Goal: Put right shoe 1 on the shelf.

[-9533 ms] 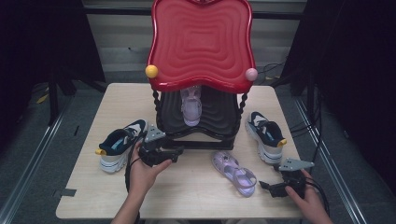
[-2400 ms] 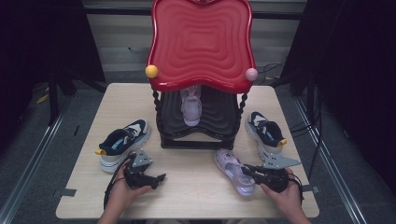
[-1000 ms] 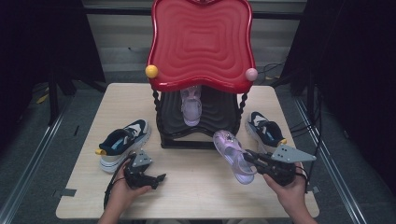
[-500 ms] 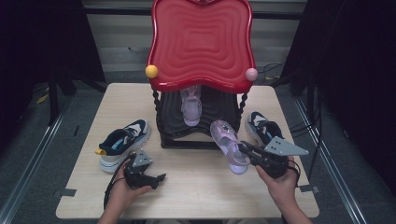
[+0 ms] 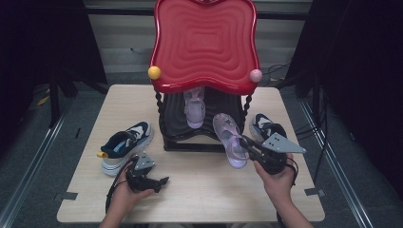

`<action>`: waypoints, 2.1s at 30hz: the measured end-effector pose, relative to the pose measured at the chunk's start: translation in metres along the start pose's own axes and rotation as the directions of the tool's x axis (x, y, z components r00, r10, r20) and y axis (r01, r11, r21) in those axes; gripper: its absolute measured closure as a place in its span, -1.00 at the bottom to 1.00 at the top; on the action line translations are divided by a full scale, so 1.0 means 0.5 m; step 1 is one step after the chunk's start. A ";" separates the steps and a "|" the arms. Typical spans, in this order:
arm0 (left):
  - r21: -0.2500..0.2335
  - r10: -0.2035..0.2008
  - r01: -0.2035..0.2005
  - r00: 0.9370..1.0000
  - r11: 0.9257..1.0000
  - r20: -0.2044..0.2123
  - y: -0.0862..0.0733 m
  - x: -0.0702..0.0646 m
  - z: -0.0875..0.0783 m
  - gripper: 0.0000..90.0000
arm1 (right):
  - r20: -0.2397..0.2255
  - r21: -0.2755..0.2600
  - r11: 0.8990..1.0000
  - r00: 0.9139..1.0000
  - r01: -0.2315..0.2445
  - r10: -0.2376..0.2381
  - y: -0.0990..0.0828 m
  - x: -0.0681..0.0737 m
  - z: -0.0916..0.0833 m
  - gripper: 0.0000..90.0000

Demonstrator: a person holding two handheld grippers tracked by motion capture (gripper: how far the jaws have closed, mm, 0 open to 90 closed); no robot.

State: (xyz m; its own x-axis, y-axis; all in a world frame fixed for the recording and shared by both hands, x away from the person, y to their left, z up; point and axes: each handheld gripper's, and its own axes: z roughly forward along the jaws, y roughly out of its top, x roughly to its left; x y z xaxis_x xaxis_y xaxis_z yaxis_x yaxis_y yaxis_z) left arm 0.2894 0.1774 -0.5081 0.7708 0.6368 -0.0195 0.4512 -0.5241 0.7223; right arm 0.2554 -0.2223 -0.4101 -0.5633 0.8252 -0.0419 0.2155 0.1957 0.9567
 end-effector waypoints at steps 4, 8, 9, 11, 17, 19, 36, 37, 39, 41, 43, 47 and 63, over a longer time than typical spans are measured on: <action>0.000 0.000 0.000 1.000 1.000 0.000 0.000 0.000 0.000 -0.68 | 0.015 0.002 1.000 1.000 0.012 -0.012 0.001 0.004 0.010 0.85; 0.000 0.000 0.000 1.000 1.000 0.000 0.000 0.000 0.000 -0.68 | 0.040 -0.005 1.000 0.999 0.004 -0.004 0.005 0.005 0.016 0.85; 0.000 0.000 0.000 1.000 1.000 0.000 0.000 0.000 0.000 -0.68 | 0.044 -0.010 1.000 0.999 0.007 -0.007 0.006 0.005 0.017 0.85; 0.000 0.001 -0.001 1.000 1.000 0.000 0.000 0.000 0.000 -0.68 | 0.055 -0.013 1.000 0.998 0.006 -0.005 0.010 0.006 0.020 0.85; 0.000 -0.002 0.002 1.000 1.000 0.002 0.000 0.000 0.000 -0.68 | 0.086 -0.028 1.000 0.996 -0.001 0.003 0.019 0.016 0.036 0.85; 0.000 -0.002 0.002 1.000 1.000 0.001 0.000 0.000 0.000 -0.68 | 0.089 -0.035 0.999 0.996 -0.001 0.004 0.023 0.019 0.043 0.85; 0.000 0.000 0.000 1.000 1.000 0.000 0.000 0.000 0.000 -0.68 | 0.194 -0.066 0.998 0.981 -0.017 0.030 0.040 0.038 0.091 0.85; 0.001 0.000 0.000 1.000 1.000 0.000 0.000 0.000 0.000 -0.68 | 0.203 -0.069 0.997 0.978 -0.024 0.037 0.041 0.039 0.094 0.85; 0.000 0.000 0.000 1.000 1.000 0.000 0.000 0.000 0.000 -0.68 | 0.207 -0.072 0.997 0.977 -0.030 0.044 0.044 0.040 0.100 0.85; 0.001 0.000 0.000 1.000 1.000 0.000 0.000 0.000 0.000 -0.68 | 0.216 -0.071 0.997 0.976 -0.021 0.036 0.048 0.042 0.107 0.85; 0.001 0.000 0.000 1.000 1.000 0.000 0.000 0.000 0.000 -0.68 | 0.237 -0.073 0.997 0.971 -0.016 0.033 0.052 0.044 0.112 0.85; 0.001 0.000 0.000 1.000 1.000 0.000 0.000 0.000 0.000 -0.68 | 0.263 -0.072 0.997 0.964 -0.015 0.033 0.057 0.044 0.124 0.85; 0.000 0.000 0.000 1.000 1.000 0.000 0.000 0.000 0.000 -0.68 | 0.295 -0.098 0.995 0.954 -0.031 0.059 0.071 0.030 0.156 0.84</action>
State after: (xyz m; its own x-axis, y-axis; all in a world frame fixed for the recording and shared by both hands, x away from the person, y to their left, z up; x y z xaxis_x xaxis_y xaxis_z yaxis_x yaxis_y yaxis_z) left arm 0.2894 0.1774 -0.5081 0.7707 0.6369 -0.0199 0.4517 -0.5241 0.7220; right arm 0.3169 -0.1618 -0.3994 -0.2891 0.9548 -0.0688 0.1539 0.1173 0.9811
